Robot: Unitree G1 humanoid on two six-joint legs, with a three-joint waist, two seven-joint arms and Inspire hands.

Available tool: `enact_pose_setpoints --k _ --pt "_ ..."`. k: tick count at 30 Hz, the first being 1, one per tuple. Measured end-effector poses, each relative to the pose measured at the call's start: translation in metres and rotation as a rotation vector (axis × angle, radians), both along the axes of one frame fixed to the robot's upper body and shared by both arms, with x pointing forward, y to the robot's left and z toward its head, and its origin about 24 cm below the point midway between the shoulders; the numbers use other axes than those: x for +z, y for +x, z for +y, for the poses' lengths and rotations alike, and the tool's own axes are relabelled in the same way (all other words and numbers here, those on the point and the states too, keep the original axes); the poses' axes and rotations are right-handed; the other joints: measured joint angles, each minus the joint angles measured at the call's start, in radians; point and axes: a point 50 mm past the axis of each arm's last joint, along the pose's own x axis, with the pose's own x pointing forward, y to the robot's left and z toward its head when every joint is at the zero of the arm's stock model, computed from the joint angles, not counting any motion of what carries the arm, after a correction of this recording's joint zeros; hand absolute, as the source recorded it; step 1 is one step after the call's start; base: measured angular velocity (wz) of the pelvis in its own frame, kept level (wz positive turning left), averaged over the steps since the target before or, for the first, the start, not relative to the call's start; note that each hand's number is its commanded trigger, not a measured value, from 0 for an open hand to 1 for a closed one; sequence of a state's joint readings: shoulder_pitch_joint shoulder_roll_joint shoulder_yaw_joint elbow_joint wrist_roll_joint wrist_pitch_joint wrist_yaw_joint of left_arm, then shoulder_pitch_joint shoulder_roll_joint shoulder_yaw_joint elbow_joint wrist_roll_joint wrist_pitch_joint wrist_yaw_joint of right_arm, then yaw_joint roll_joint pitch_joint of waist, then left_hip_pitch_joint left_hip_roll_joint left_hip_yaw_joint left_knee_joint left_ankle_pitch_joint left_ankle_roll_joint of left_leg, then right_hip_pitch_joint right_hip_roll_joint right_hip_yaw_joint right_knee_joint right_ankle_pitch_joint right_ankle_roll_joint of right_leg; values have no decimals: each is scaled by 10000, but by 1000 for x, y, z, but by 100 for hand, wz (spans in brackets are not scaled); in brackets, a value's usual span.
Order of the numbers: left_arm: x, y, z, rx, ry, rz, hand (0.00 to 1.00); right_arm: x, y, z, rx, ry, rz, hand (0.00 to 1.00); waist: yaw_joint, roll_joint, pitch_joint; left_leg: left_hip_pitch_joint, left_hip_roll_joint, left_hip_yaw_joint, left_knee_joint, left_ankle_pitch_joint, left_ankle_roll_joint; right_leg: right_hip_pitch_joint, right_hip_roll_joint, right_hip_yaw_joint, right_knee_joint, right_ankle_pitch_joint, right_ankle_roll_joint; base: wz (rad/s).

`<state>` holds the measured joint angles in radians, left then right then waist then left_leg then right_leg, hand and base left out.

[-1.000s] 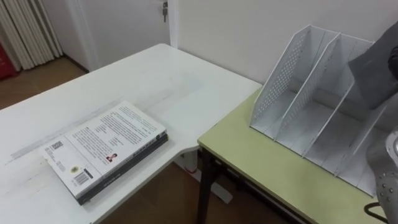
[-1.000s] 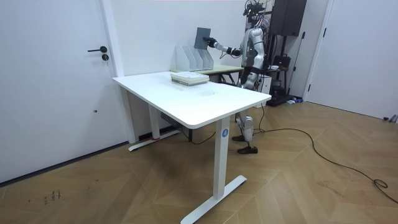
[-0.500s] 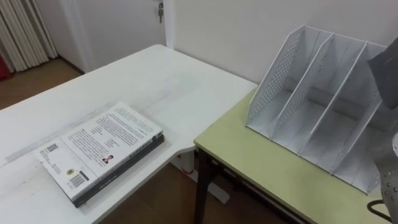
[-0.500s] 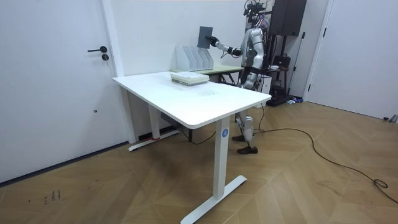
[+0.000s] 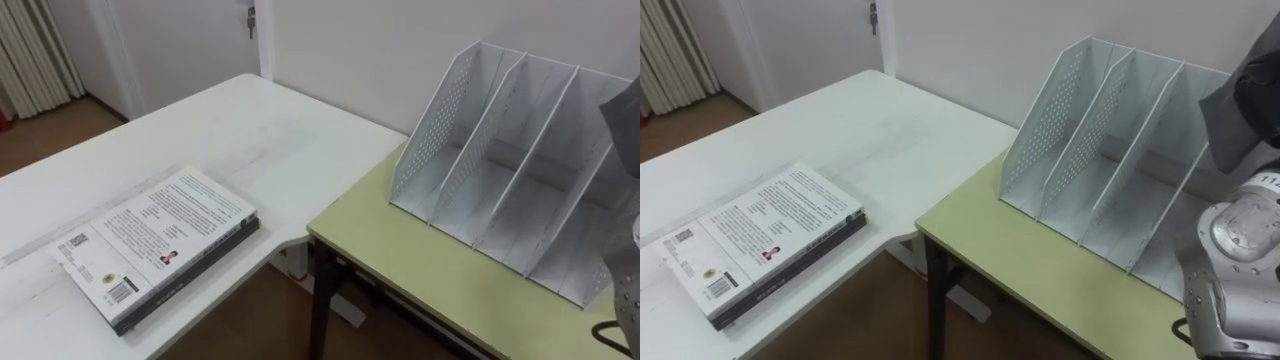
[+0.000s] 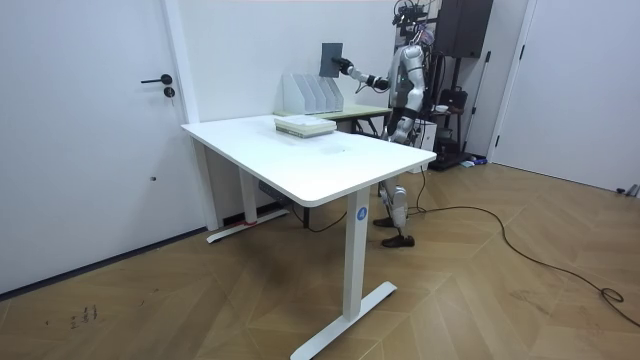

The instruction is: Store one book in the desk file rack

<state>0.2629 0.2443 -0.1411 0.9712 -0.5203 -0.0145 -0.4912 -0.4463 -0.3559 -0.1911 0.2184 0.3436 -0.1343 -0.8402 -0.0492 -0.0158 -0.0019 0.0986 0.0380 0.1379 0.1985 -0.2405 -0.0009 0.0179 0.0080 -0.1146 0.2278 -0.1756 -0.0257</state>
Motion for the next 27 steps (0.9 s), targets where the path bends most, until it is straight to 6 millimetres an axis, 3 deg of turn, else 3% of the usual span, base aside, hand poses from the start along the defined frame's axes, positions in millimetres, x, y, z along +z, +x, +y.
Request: enact_pose_setpoints --k 14,23,24,25,27 --pt "0 3 0 -36 -2 -75 0 -12 -5 -2 64 -83 447 100 8 15 -2 -17 1 -19 -12 0 0 1 7 -6 -54 0 0 0" --pt "0 6 -2 -304 -10 -119 0 -19 2 4 1022 -500 913 100 35 79 23 -16 7 -3 -10 0 0 2 12 0 -63 3 -4 0" --pt "1 6 -2 -312 -13 -131 0 -22 3 4 1126 -528 1041 60 37 82 25 -18 7 -3 -11 0 0 -1 12 0 -64 3 -4 0" --pt "1 7 -3 -309 -18 -139 0 -23 4 5 1245 -571 1119 0 47 94 33 -20 7 -2 -13 0 0 -4 12 7 -66 3 -4 0" --pt "1 7 -2 -301 -10 -142 0 -24 5 7 1451 -655 1171 0 60 102 38 -21 7 2 -18 0 0 -13 15 23 -66 3 -4 0"
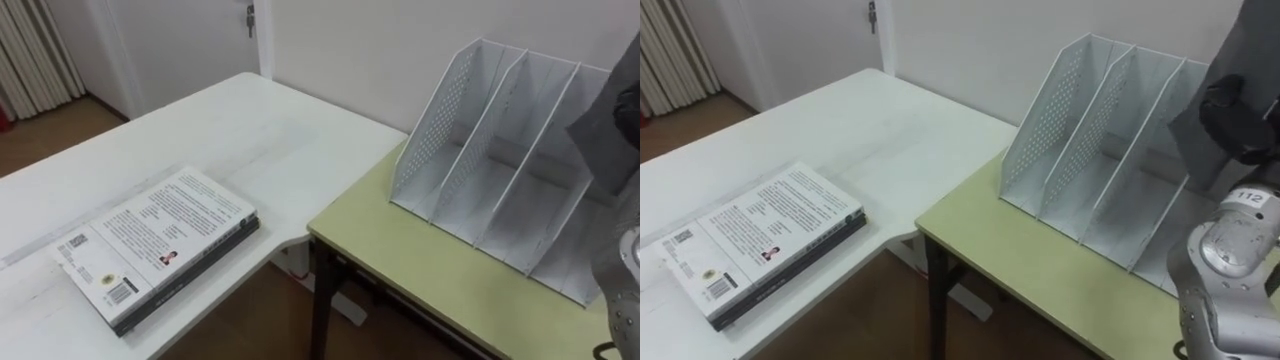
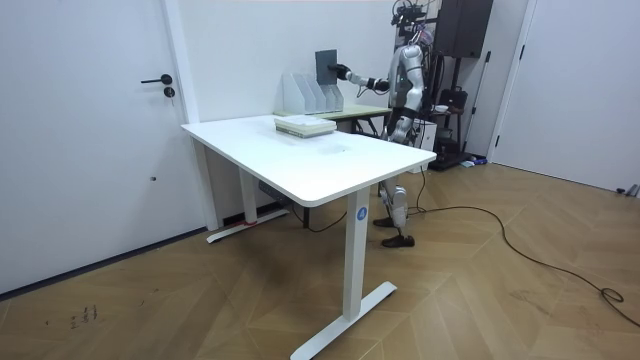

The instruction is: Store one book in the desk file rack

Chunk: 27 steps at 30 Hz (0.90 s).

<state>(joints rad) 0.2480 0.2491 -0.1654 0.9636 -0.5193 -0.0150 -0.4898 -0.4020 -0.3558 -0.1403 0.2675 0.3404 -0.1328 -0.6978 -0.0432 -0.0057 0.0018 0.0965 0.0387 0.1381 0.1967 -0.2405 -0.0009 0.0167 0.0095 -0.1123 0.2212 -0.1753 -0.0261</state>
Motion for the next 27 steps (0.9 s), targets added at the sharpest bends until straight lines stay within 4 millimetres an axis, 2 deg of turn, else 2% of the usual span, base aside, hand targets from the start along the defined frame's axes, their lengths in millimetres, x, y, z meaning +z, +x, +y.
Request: enact_pose_setpoints --k 10,15,27 --pt "1 7 0 -50 -20 -170 0 1 3 3 704 -238 52 0 205 -90 10 1 8 -11 -18 0 0 2 10 14 -7 0 0 0" --pt "1 6 0 -22 -31 -107 0 1 3 4 882 -302 74 0 224 -156 4 -2 6 -13 -16 0 0 5 4 0 -9 0 0 0" --pt "1 6 0 -22 -29 -105 0 1 4 4 1065 -365 85 0 214 -161 4 4 6 -13 -10 0 0 10 3 3 -8 0 0 0"
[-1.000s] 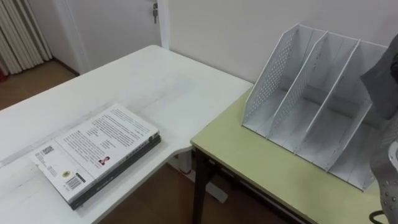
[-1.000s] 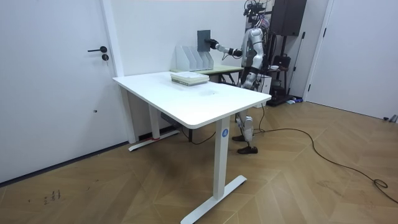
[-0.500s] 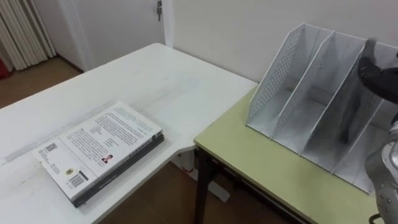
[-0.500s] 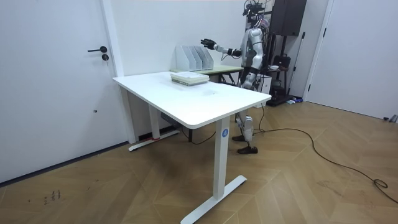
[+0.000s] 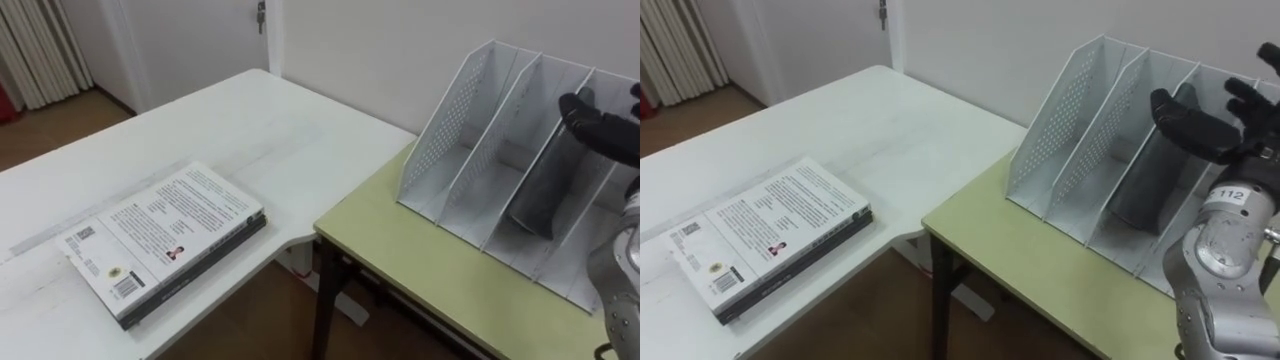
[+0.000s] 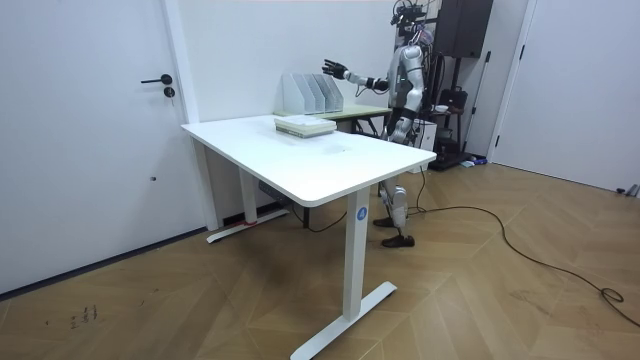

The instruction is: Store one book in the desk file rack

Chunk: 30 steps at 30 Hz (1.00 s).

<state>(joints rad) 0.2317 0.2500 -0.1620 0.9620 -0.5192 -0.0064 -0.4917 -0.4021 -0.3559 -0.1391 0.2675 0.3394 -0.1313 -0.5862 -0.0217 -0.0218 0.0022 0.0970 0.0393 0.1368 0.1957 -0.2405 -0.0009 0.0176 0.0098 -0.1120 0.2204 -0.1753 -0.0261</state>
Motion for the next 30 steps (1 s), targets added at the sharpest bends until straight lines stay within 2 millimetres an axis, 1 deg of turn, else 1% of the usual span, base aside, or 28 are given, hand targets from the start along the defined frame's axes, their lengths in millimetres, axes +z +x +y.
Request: enact_pose_setpoints --k 10,14,17,19,20,21,23,24,27,28,30 --pt "0 -1 0 4 3 27 0 0 0 0 49 8 -3 0 17 0 0 44 2 12 -48 0 0 17 5 1 9 0 0 0" --pt "-2 -5 1 72 23 205 0 2 0 2 244 -23 -86 0 46 5 3 217 6 68 -100 0 0 147 18 51 0 0 1 -3" --pt "-2 -9 1 158 27 257 0 16 0 9 999 -72 -692 0 46 20 8 172 3 146 -102 0 0 65 26 133 -11 0 1 -8" --pt "-2 -14 3 425 42 323 0 29 -4 17 1989 -87 -1375 0 31 45 -2 163 12 228 -104 0 0 31 40 196 -12 1 0 -10" --pt "-2 -15 4 509 50 331 0 32 -6 20 2284 -26 -1583 0 31 63 -3 163 12 234 -104 0 0 34 41 199 -14 0 0 -4" --pt "-2 -18 5 564 80 375 0 38 -9 24 2950 152 -1976 0 17 81 -3 162 12 237 -102 0 0 30 45 209 -21 1 1 0" --pt "-2 -20 7 528 158 443 0 44 -14 30 3966 289 -2402 0 19 108 -3 162 14 235 -104 0 0 28 44 218 -5 2 0 0" --pt "-2 -20 8 576 178 451 0 46 -16 35 4771 492 -2626 0 15 133 -3 174 24 242 -115 0 0 36 50 223 -5 2 0 0" --pt "-2 -25 10 787 294 551 0 42 -24 46 6806 809 -2701 0 8 142 -4 221 42 226 -122 0 0 91 57 197 -7 3 -3 0" --pt "-2 -27 11 832 309 585 0 41 -25 48 7208 872 -2687 0 0 141 -4 227 46 213 -122 0 -1 97 58 193 -7 4 -3 0" --pt "-1 -30 14 920 408 634 0 37 -25 56 8621 832 -2572 0 -23 126 -1 190 58 219 -120 0 -1 75 56 169 -7 10 -14 0"
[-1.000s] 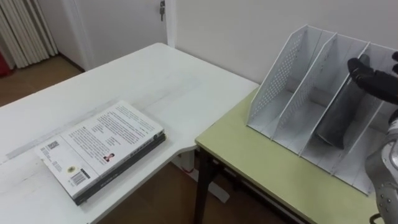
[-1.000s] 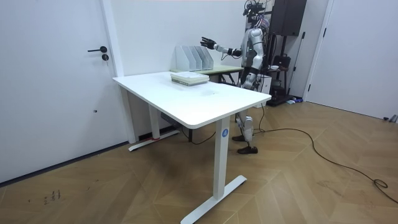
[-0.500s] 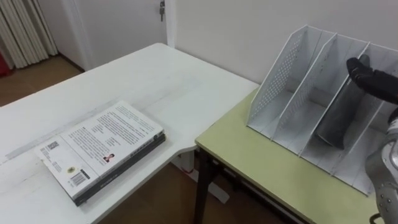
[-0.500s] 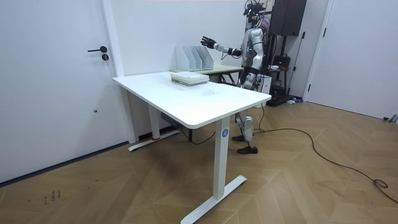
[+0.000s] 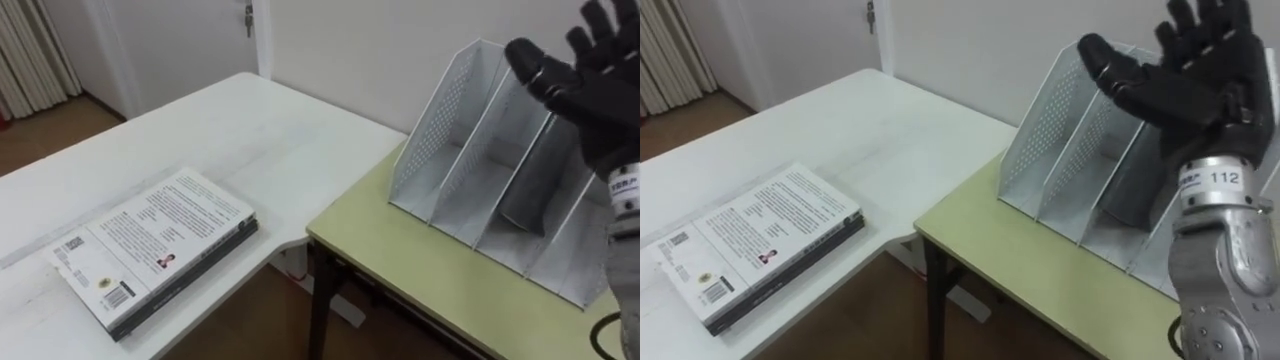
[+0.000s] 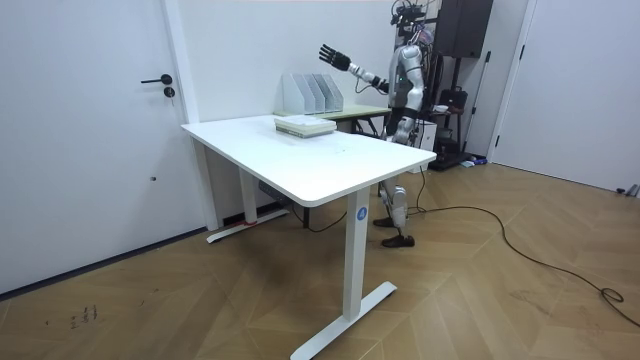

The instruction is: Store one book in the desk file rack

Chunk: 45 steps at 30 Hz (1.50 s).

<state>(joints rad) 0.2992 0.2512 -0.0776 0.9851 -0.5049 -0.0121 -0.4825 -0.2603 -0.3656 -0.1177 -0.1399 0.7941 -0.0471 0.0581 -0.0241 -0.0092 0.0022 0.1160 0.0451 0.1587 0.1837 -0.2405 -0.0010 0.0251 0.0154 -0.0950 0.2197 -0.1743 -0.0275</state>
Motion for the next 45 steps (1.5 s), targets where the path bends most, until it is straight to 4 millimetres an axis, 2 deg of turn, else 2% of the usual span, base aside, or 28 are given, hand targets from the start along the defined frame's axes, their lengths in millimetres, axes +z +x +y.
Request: enact_pose_setpoints --k 2,7,10,13,17,19,22,24,28,31,33,38,41,45 --pt "1 -1 4 -2 105 69 0 -2 0 9 1043 -560 -57 0 -3 -36 9 -25 14 3 1 1 -2 -21 1 -30 4 9 -14 2" --pt "1 -6 13 509 261 279 0 -6 -5 33 3843 -2116 -223 0 189 -323 -31 -6 66 1 33 6 -15 35 2 -93 3 23 -37 4" --pt "3 -4 19 435 380 341 0 -9 -9 43 4921 -3013 -264 0 323 -447 3 -18 113 -104 41 -1 -27 116 5 -167 -28 30 -45 8" --pt "3 2 28 325 556 594 0 -28 -18 59 6808 -4260 328 0 647 -641 -56 -33 138 -135 32 -24 -64 128 31 -184 -26 38 -58 1" --pt "2 14 27 125 509 547 0 -47 -27 72 8206 -4933 818 0 1052 -616 -24 -54 127 -116 42 -24 -63 134 11 -219 -21 43 -50 3" --pt "2 18 25 -41 469 565 0 -57 -32 78 8797 -5276 1109 0 1198 -582 30 -8 127 -114 24 -24 -63 173 -5 -225 -21 43 -49 0" --pt "2 25 23 -255 410 546 0 -86 -45 90 10070 -6566 2262 0 1561 -544 67 -74 125 -101 19 -23 -65 95 26 -234 -13 42 -49 0" --pt "2 31 22 -332 384 477 0 -97 -51 93 10696 -6963 2735 0 1657 -537 86 -120 129 -161 30 -23 -64 91 13 -339 -23 42 -48 13" --pt "3 34 22 -366 350 508 0 -118 -62 93 11871 -6990 3644 0 1740 -563 97 -254 119 -270 67 -23 -64 97 -80 -488 -152 42 -48 11" --pt "2 36 23 -323 374 554 0 -136 -71 86 11958 -7028 4604 0 1967 -618 77 -299 100 -278 75 -22 -63 62 -97 -511 -154 39 -43 3" --pt "2 38 24 -278 439 607 0 -143 -76 84 12062 -7328 5056 0 1984 -653 57 -399 91 -296 76 -21 -61 -35 -114 -499 -136 38 -42 0" --pt "1 35 25 -144 605 860 0 -166 -90 75 12390 -8092 6352 0 1998 -690 93 -509 92 -307 157 -20 -59 -93 -128 -550 -142 38 -41 1" --pt "0 33 26 15 731 980 0 -188 -102 66 12652 -8270 7639 0 1988 -712 96 -503 99 -340 161 -21 -60 -78 -125 -578 -152 38 -42 2" --pt "-1 31 28 221 924 1153 0 -231 -127 47 12770 -8701 10358 0 2077 -679 113 -474 97 -320 158 -21 -60 -44 -139 -597 -152 38 -42 0"
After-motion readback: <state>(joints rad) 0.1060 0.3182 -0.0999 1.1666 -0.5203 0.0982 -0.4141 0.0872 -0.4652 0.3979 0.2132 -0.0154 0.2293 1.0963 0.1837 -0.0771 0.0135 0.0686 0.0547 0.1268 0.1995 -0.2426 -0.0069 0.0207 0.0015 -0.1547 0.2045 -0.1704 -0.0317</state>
